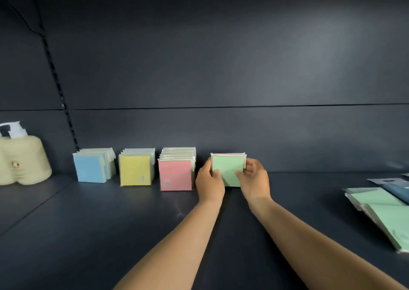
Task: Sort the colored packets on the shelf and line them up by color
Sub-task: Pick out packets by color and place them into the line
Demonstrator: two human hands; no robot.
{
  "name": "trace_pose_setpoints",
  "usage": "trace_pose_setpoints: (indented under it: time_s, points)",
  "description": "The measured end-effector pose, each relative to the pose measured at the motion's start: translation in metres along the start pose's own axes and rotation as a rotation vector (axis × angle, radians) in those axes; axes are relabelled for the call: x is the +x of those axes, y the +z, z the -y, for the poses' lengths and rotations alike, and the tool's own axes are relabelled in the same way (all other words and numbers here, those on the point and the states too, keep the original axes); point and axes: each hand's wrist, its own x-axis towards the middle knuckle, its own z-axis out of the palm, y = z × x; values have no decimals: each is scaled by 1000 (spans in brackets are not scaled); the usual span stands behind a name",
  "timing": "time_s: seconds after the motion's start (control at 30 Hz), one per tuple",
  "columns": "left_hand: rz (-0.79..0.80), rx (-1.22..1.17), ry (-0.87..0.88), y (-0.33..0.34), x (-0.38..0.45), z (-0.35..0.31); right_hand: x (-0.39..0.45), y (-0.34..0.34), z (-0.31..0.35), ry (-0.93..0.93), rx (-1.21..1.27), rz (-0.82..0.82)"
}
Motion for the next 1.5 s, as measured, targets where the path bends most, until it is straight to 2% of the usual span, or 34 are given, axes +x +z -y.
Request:
trace_pose_setpoints:
  time_s: [0.6,1.03,1.3,1.4,1.5]
  points:
    - [-117,-54,-11,18,37,15,42,11,-17,2,-28,4]
    - [-109,-27,-18,19,39,15,45,11,-21,27,-75,-8]
    - [-79,160,48,11,32,4,36,1,-15,-3,-160,-42]
    - [-54,274,140,4,17,-9,31,-27,-5,-58,-297,-19]
    - [6,419,222,1,1,-25,27,-74,11,-195,-498,10]
